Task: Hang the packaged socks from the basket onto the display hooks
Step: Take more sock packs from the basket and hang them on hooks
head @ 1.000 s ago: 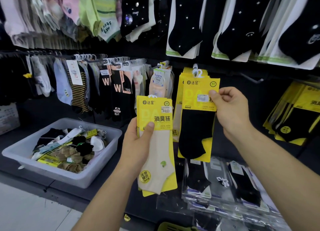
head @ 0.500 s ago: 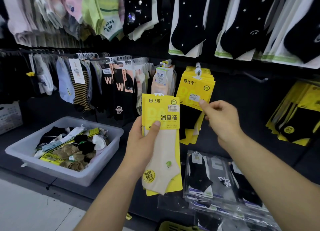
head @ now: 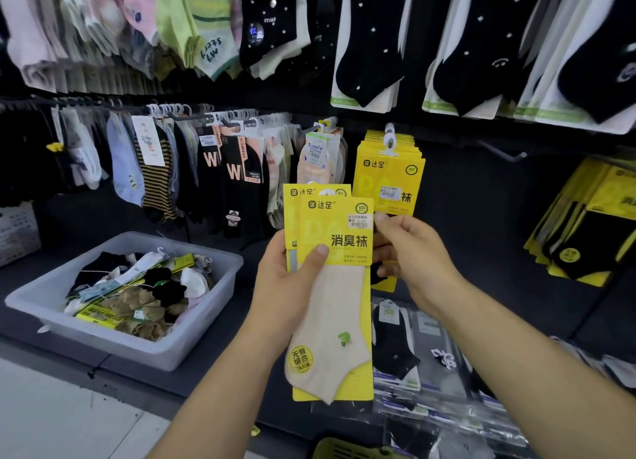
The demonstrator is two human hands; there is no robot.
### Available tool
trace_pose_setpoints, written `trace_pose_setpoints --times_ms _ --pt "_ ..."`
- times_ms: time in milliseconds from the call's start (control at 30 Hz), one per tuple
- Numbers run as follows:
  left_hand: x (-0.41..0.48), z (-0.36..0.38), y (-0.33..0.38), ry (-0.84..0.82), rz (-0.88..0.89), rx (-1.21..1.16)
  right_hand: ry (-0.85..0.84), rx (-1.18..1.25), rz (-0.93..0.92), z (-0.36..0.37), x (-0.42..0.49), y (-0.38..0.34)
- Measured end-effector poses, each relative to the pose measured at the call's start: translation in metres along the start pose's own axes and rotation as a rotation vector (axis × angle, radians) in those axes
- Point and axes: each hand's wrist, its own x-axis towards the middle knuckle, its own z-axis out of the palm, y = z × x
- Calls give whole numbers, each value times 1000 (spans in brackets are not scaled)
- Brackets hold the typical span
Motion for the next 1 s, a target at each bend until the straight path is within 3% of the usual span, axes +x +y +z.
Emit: trace_pose_setpoints --times_ms 67,233,467,600,700,900,1000 --pt "0 2 -2 7 17 30 -50 7 13 3 -4 1" --pt "-1 4 -4 -28 22 0 12 -103 -150 8 -8 6" --pt "4 -2 -10 2 -18 82 47 71 -6 -10 -3 9" --pt "3 -2 -10 10 19 199 63 46 -46 -16 -1 -2" --pt "1 -1 -8 -5 49 240 100 -73 -134 -19 7 -21" --pt "1 -1 -3 -8 66 257 23 -355 -182 -22 17 -44" --pt "2 -3 -2 32 92 265 101 -440 -274 -24 24 -56"
